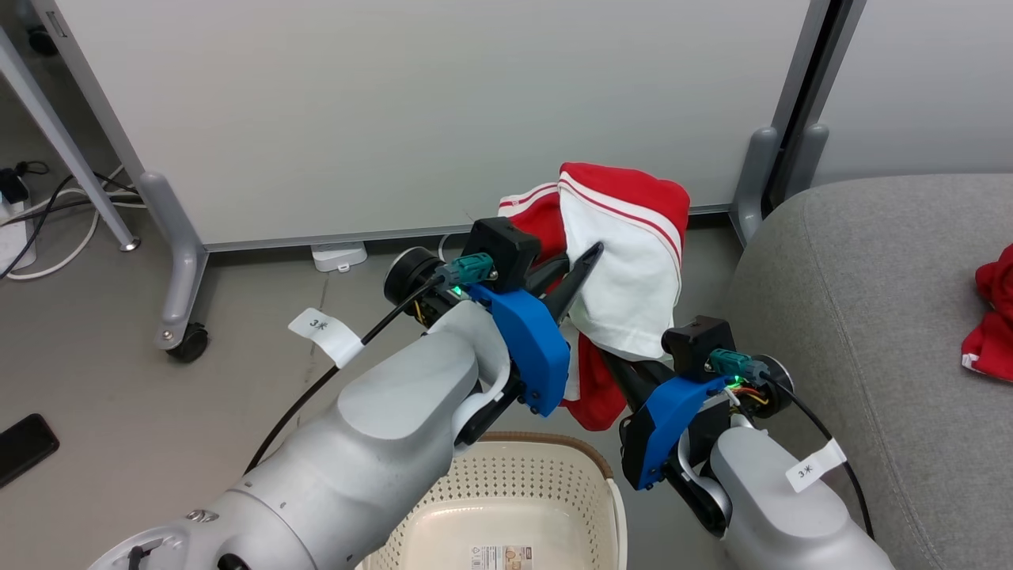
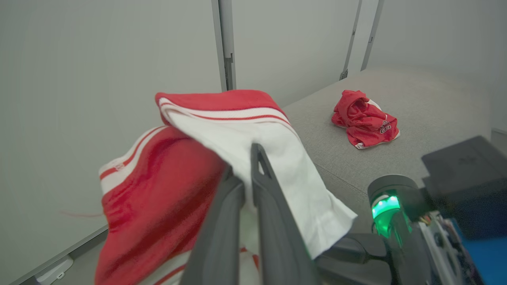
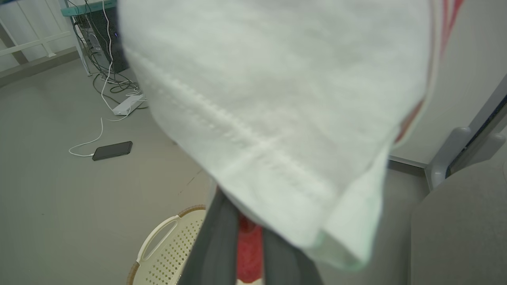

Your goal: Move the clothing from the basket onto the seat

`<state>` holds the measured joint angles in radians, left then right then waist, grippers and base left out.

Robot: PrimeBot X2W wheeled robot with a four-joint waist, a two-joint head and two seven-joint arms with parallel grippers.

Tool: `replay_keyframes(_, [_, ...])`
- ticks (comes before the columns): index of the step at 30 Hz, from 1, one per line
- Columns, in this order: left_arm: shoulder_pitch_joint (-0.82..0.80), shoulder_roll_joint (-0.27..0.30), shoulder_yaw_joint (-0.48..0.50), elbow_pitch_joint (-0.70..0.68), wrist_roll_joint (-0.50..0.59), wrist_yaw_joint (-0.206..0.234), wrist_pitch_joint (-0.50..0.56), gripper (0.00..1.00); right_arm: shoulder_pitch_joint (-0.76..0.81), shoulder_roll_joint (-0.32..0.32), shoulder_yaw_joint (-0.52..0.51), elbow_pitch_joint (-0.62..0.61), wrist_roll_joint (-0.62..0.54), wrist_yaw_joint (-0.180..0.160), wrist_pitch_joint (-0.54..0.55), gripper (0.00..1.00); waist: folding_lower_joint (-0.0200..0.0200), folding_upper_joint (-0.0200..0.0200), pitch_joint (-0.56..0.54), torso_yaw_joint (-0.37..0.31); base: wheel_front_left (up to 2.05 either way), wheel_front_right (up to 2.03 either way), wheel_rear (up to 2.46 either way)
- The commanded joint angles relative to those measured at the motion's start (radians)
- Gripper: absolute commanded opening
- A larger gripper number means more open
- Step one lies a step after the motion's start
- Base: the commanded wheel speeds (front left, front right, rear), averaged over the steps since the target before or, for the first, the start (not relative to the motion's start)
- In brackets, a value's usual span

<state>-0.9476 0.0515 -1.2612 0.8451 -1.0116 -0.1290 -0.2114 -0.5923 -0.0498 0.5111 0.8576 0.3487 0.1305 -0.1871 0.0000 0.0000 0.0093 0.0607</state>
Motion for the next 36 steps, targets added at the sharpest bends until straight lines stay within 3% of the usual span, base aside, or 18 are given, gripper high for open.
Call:
replay_keyframes(1, [-0.007, -0.001, -0.002, 0.005, 0.005, -0.001, -0.009, 1.0, -0.017, -0.001, -0.001, 0.002, -0.003, 0.0, -0.01, 0.0, 0.0, 0.0, -0.001, -0.001, 0.0, 0.0, 0.0])
replay_keyframes(8, [0.016, 0.009, 0.012, 0.002, 0.012, 0.003, -0.037, 1.0, -0.024, -0.001, -0.024, -0.004, -0.066, 0.0, -0.033, 0.0, 0.0, 0.0, -0.005, -0.009, 0.0, 0.0, 0.0])
replay_keyframes(14, [0.064, 0.057, 0.064, -0.048, 0.039, 0.018, -0.054, 1.0, -0.008, -0.001, -0.081, -0.032, -0.121, 0.0, -0.045, 0.0, 0.0, 0.0, -0.006, -0.018, 0.0, 0.0, 0.0])
replay_keyframes(20, [0.207, 0.152, 0.244, -0.219, 0.134, 0.073, -0.054, 1.0, 0.022, -0.001, -0.126, -0.087, -0.157, 0.0, -0.041, 0.0, 0.0, 0.0, 0.0, -0.036, 0.0, 0.0, 0.0])
replay_keyframes(27, [0.485, 0.249, 0.499, -0.434, 0.301, 0.128, -0.054, 1.0, 0.069, -0.001, -0.157, -0.178, -0.182, 0.0, -0.018, 0.0, 0.0, 0.0, 0.013, -0.073, 0.0, 0.0, 0.0])
replay_keyframes(36, [0.744, 0.258, 0.746, -0.534, 0.467, 0.101, -0.054, 1.0, 0.131, -0.001, -0.184, -0.287, -0.209, 0.0, 0.02, 0.0, 0.0, 0.0, 0.035, -0.131, 0.0, 0.0, 0.0])
